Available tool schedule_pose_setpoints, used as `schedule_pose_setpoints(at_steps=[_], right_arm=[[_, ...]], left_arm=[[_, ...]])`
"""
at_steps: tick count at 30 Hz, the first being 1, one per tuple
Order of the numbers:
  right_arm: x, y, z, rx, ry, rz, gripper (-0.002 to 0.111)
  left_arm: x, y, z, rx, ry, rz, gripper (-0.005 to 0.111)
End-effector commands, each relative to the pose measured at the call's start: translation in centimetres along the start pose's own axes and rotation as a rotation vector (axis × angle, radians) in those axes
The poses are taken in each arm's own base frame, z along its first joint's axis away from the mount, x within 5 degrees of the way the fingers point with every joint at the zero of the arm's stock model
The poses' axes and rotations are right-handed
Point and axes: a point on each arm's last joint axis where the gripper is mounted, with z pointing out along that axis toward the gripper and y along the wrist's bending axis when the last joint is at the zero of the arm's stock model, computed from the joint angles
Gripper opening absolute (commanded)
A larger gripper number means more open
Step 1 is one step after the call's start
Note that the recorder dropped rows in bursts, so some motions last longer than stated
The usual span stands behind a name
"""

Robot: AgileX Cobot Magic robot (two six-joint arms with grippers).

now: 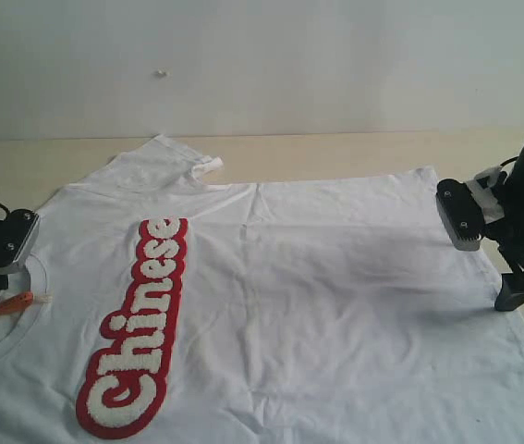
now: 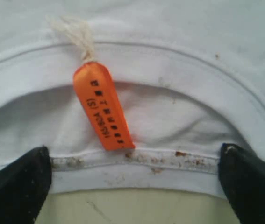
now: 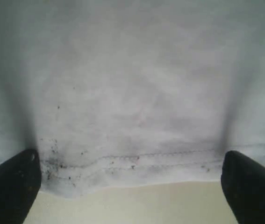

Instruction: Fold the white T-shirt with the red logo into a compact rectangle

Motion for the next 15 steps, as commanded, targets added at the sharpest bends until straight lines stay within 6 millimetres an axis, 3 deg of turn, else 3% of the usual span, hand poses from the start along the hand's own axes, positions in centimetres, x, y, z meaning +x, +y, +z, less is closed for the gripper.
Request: schedule_pose_setpoints(at_steps=[1, 15], right_arm=[[0.11, -0.45, 0.34, 0.037, -0.005, 0.011, 0.104], [0.1, -0.6, 0.34, 0.053, -0.006, 0.013, 0.104]], left_arm=[[0.49, 0.07, 1.57, -0.013, 0.031, 0.015, 0.093], [0.49, 0.07, 1.57, -0.013, 0.031, 0.015, 0.093]])
